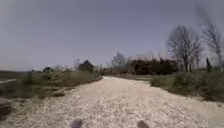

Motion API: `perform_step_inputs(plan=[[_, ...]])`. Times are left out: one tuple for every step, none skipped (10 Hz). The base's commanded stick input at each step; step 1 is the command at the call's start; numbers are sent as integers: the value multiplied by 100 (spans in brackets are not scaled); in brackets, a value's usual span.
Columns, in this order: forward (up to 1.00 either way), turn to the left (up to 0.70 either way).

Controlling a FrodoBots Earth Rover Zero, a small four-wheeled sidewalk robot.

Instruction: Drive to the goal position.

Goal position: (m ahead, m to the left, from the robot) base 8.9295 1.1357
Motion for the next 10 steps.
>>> perform_step_inputs(plan=[[70, 0], [70, 0], [70, 0], [70, 0], [70, 0], [70, -7], [70, -26], [70, -32], [70, -20], [70, -4]])
